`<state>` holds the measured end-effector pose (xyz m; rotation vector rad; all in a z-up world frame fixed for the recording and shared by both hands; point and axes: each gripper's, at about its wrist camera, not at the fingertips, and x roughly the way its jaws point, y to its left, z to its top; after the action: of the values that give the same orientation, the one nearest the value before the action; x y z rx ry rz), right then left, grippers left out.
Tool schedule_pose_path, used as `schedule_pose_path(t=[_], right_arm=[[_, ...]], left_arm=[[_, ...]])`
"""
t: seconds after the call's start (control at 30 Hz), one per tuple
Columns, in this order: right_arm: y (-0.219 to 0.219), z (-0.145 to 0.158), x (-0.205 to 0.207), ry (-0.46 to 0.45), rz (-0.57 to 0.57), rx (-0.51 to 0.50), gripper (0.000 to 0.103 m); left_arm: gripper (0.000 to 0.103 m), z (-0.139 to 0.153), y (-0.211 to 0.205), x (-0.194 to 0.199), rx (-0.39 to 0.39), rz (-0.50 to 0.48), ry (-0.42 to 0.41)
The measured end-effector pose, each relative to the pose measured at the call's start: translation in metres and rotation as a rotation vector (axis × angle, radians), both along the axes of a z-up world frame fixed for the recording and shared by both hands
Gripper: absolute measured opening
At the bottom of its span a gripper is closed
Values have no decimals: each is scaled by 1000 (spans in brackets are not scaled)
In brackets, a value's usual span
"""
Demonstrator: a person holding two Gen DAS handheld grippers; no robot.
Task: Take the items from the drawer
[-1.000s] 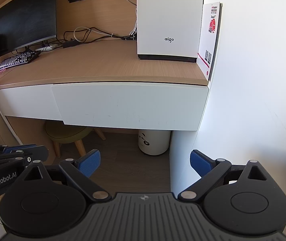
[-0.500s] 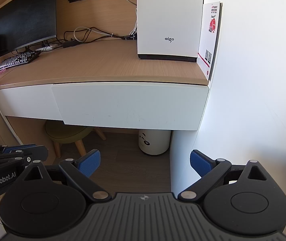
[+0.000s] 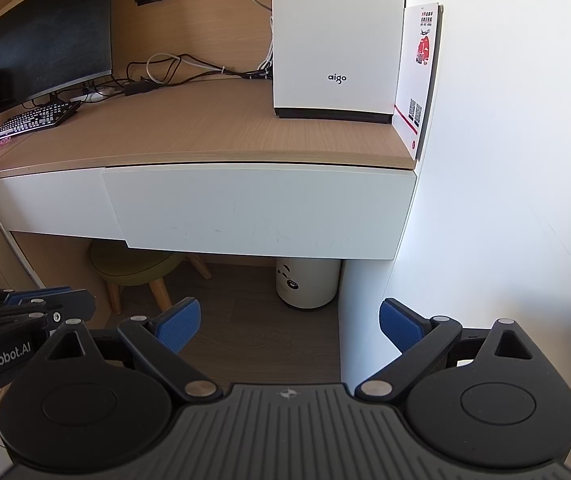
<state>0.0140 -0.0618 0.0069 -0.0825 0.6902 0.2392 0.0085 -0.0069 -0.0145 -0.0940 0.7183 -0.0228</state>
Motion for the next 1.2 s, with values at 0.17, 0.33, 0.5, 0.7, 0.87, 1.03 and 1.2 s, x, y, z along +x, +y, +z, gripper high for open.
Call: schedule_pose_path(t=[0.17,0.33,0.5,0.7,0.87,1.03,1.2], right_arm=[[-1,0,0,1,-1,0,97],[0,0,0,1,-1,0,97],[0,0,0,1,-2,1,97],[0,0,0,-1,-2,1,97],[1,1,1,-11,-7,1,97],[-6,1,2,-26,-53,8,97],[-19,-1,9,-29,-85,57,97]], left_arm=[[13,0,0,0,-1,0,-1],[13,0,1,0,0,-1,-1],[13,0,1,0,-3,-1,1],[13,-3,2,1,-7,-11,10],[13,-7,5,5,-9,-33,21],[13,-13,14,15,-37,-58,39],[13,-18,35,30,-106,-55,64]])
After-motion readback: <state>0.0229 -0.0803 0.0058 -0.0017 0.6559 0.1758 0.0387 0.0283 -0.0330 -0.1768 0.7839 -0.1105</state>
